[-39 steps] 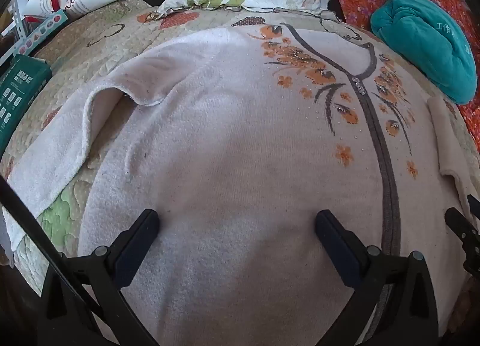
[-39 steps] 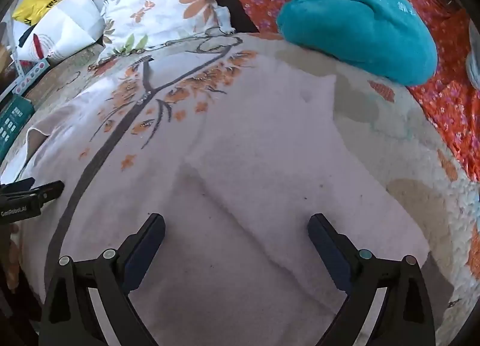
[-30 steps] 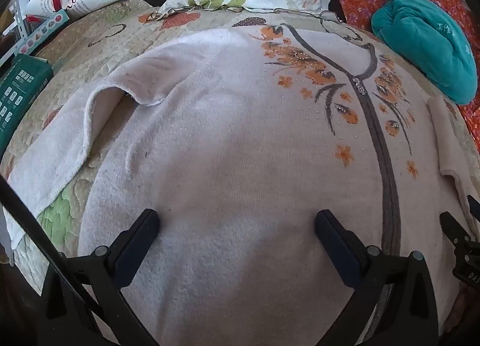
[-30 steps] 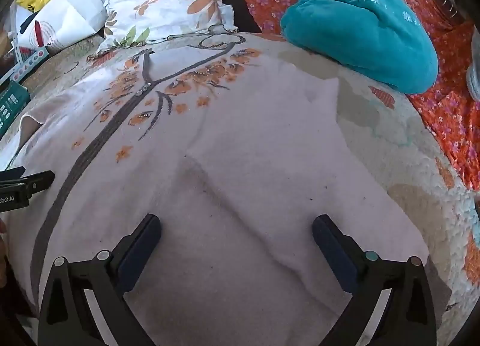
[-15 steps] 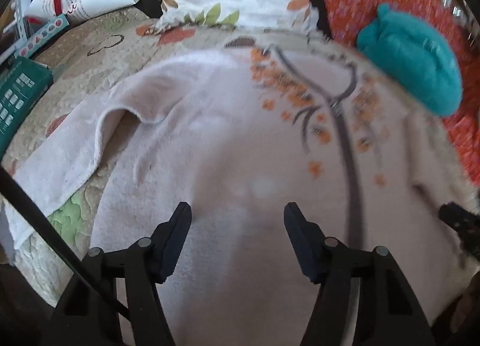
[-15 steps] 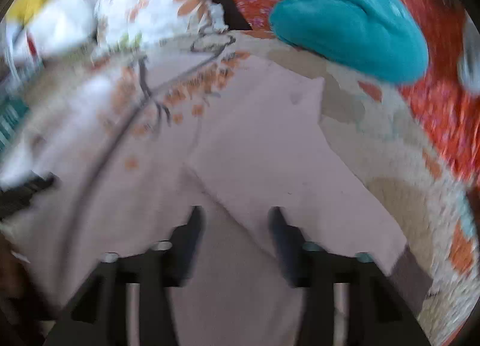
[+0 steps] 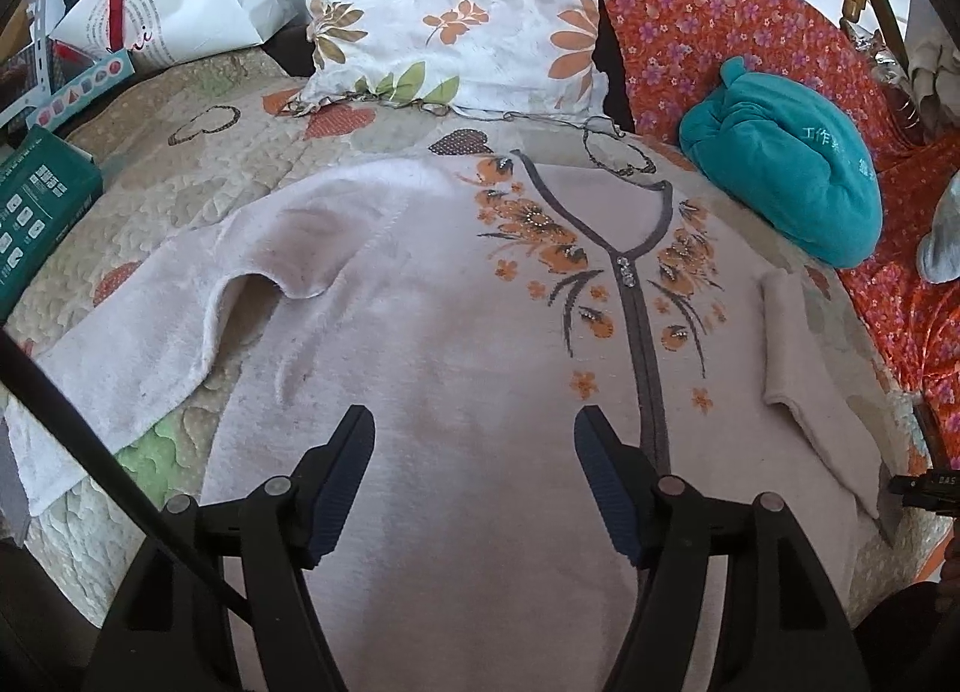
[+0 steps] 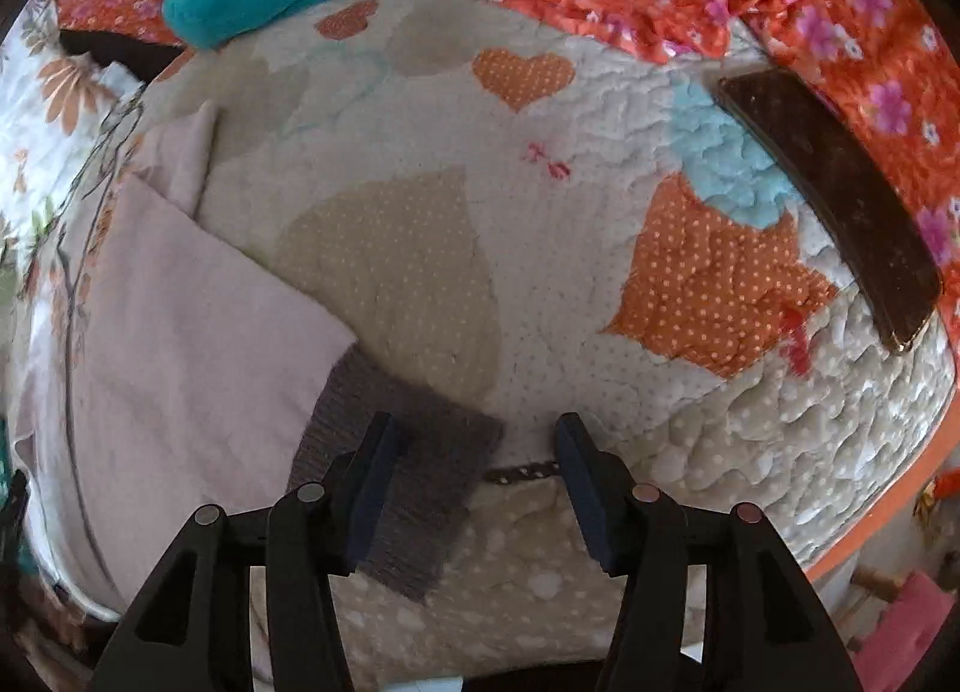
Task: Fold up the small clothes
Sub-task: 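Grasp the grey sleeve cuff with the right tool and lift it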
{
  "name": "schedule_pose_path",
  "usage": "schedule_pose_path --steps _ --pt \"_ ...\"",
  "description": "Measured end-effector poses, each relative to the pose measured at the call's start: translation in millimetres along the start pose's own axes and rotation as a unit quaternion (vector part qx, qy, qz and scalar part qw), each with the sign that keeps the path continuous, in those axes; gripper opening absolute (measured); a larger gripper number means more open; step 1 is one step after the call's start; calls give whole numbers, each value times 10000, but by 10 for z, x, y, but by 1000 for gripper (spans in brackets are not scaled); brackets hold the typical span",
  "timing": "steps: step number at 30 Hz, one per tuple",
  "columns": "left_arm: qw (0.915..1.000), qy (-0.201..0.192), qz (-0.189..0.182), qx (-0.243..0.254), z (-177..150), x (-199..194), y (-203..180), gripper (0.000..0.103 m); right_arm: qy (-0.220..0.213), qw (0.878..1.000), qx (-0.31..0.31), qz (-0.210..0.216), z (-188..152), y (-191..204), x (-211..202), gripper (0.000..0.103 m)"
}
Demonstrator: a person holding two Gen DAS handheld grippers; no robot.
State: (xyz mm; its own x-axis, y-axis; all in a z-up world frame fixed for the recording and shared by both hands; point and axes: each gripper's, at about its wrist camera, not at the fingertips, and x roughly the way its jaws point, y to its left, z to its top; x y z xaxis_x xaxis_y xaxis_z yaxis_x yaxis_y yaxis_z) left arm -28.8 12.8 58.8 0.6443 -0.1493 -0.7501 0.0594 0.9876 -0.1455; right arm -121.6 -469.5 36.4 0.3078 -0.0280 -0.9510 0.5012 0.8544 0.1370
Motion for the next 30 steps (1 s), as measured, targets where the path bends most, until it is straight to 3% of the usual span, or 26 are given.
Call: schedule_pose_path --steps 3,4,5,6,7,10,13,19,21,23,26,30 --pt "10000 24 23 -92 10 17 49 68 -138 9995 -246 165 -54 195 -24 58" --pt "9999 34 26 -117 20 25 58 68 -130 9990 -330 255 -115 294 -13 52" --pt "9999 34 25 -137 25 30 66 68 -173 9987 -446 186 -162 371 -7 27" --pt "9999 27 37 -149 27 34 73 68 -244 9982 -538 117 -222 437 -9 12" --pt "9999 15 52 -150 30 32 76 68 -326 9974 -640 96 -234 495 -30 8" --pt "9999 -43 107 -125 50 2 109 68 -703 9957 -502 327 -129 415 -226 7" --pt "9997 -87 203 -110 154 -77 219 68 -1132 9934 -153 125 128 125 -539 6" --pt "9969 -505 578 -194 613 -303 565 73 -1786 9748 625 -1179 749 -651 -1042 6" --pt "9948 -688 718 -222 792 -349 680 73 -1866 9709 709 -1320 853 -737 -1154 6" --pt "9919 -871 910 -181 928 -360 751 73 -1956 9700 634 -1295 931 -630 -1251 6" --pt "9879 -1071 1101 -199 1064 -332 870 73 -1952 9755 284 -971 976 -160 -1263 6" --pt "9865 -1108 1148 -379 1033 -246 1085 75 -1666 9851 -425 -31 1009 731 -1084 6"
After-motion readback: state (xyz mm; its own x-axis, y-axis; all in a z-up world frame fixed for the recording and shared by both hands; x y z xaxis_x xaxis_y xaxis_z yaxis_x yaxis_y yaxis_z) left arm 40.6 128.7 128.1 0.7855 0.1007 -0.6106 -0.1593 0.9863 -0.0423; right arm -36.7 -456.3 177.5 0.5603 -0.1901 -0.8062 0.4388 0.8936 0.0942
